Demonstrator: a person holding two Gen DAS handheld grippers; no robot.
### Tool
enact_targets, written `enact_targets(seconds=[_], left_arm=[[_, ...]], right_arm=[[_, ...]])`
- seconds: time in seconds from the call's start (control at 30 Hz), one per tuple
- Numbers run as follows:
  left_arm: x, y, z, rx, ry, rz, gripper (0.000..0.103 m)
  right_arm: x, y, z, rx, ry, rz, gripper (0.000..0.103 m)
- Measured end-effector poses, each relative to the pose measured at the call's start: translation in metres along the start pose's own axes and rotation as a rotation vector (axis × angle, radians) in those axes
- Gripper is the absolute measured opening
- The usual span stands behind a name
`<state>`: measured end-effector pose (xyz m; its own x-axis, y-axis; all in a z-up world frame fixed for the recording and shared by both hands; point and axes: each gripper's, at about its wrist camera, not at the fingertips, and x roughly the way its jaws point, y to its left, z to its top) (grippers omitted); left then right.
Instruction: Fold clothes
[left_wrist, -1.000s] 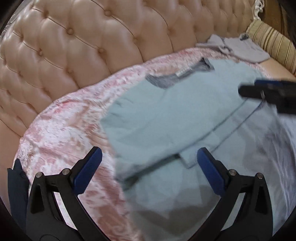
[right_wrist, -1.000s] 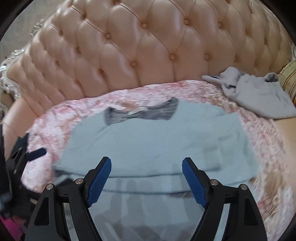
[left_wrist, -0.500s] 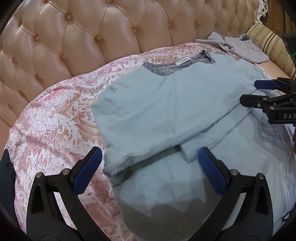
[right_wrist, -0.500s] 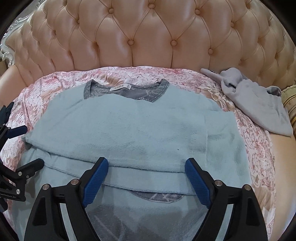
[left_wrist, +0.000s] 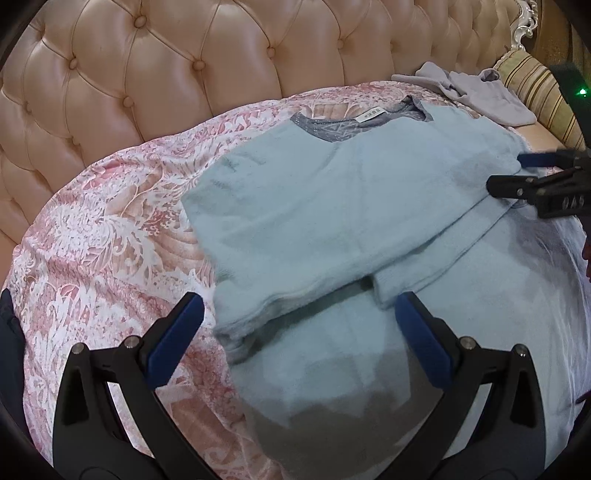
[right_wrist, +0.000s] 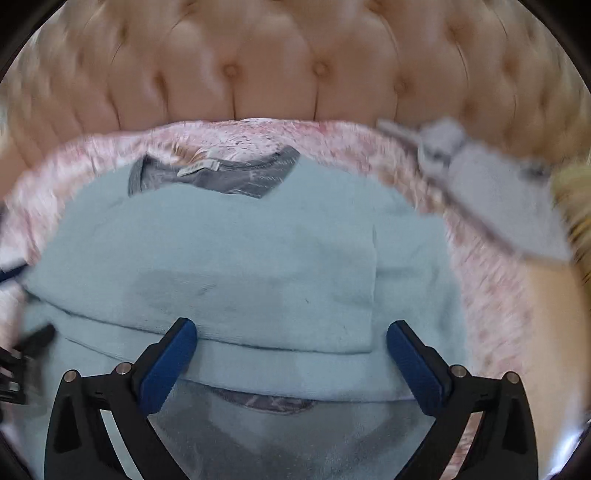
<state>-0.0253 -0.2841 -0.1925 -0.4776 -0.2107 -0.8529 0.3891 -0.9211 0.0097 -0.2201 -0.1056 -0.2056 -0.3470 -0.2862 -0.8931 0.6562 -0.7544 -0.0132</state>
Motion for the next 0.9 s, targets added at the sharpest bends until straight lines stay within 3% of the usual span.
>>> enact_targets(seconds=[0.13,0.23,0.43,0.6,0.77,0.87,0.9], left_arm=[[-0.002,0.007,-0.001,-0.008,0.013,-0.006,0.103],[-0.01,0.026,-0.006,-0.022,0.024,0.037,0.103],[-0.033,0.064,-0.003,-0.102,-0.036,0.075,0.103],[-0.024,0.059,0.029,-0.127,-0.058,0.056,0.103],[0.003,0.044,0.039,-0.095,-0.01,0.072,0.103],[0.02,0.051,0.025,-0.106,0.034,0.06,0.103],[0.019,0.054,0.024,-0.111,0.03,0.061,0.103]], right_arm=[[-0.022,-0.002,0.001,-0.045,-0.065,-0.006,0.103],[-0.044,-0.025,0.001,0.013,-0.135,0.027,0.103],[-0.067,-0.064,0.005,0.051,-0.247,0.131,0.103],[-0.044,-0.025,0.021,-0.062,-0.207,0.254,0.103],[-0.007,0.013,0.04,-0.154,-0.087,0.277,0.103],[0.026,0.016,0.04,-0.19,0.035,0.216,0.103],[0.025,0.011,0.037,-0.193,0.018,0.238,0.103]])
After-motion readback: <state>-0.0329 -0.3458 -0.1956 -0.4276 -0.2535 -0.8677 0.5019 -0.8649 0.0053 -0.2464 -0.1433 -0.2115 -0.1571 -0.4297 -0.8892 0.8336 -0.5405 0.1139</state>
